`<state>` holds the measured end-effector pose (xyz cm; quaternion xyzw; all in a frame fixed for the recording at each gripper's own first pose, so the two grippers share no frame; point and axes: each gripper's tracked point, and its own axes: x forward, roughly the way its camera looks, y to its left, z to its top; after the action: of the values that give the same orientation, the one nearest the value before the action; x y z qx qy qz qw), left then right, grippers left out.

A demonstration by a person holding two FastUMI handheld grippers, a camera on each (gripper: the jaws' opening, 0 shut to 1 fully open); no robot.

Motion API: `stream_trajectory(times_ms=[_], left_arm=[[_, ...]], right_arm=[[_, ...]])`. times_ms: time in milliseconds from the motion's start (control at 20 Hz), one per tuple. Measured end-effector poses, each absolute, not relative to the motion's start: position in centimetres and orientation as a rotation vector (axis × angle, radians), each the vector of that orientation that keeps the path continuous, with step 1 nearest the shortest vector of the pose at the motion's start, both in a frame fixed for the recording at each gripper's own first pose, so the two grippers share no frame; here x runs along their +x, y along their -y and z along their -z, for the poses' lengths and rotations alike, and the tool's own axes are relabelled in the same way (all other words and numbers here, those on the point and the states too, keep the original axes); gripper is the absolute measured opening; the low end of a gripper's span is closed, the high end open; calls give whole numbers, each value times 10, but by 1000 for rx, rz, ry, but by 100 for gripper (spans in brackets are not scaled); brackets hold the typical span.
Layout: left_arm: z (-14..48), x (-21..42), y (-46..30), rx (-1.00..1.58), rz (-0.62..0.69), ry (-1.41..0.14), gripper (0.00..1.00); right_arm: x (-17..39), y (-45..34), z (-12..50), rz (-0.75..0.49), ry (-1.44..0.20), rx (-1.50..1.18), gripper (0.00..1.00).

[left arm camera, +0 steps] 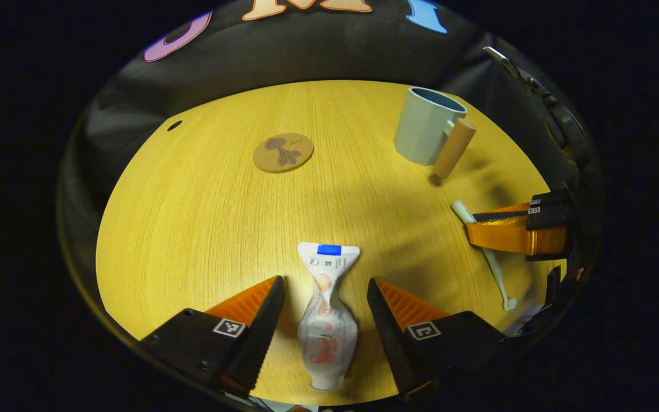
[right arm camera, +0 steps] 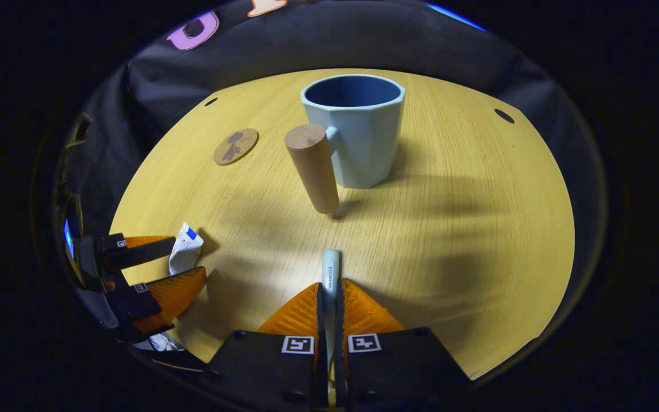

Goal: Put the toothbrush and toothpaste on the desktop into the cup, then pick up the cup and place it on the coaster on the desktop.

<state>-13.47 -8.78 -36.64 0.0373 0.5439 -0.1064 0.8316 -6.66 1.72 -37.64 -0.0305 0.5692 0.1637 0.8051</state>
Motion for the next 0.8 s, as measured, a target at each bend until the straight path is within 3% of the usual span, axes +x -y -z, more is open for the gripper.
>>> stream_trajectory(times_ms=[50, 150, 200, 250, 300, 550, 800], left_arm=[[366, -134, 89, 80, 227, -1154, 84], [366, -134, 95, 86, 236, -1173, 68], [365, -132, 100, 83, 248, -1174, 50], [371, -132, 100, 81, 227, -1168, 39], [367, -133, 100, 69, 221, -1168, 18], [365, -132, 101, 47, 263, -1166, 9], [367, -130, 102, 44, 288, -1154, 10]], right_arm=[[-67, -18, 376, -364, -1212, -69, 7], [-67, -19, 376, -385, -1202, -63, 7], [-66, -21, 375, -391, -1200, -57, 8], [-67, -20, 376, -392, -1202, -49, 8], [-66, -19, 376, -391, -1205, -42, 7], [-66, -25, 373, -353, -1214, 68, 7], [-76, -33, 366, -342, -1213, 181, 7]])
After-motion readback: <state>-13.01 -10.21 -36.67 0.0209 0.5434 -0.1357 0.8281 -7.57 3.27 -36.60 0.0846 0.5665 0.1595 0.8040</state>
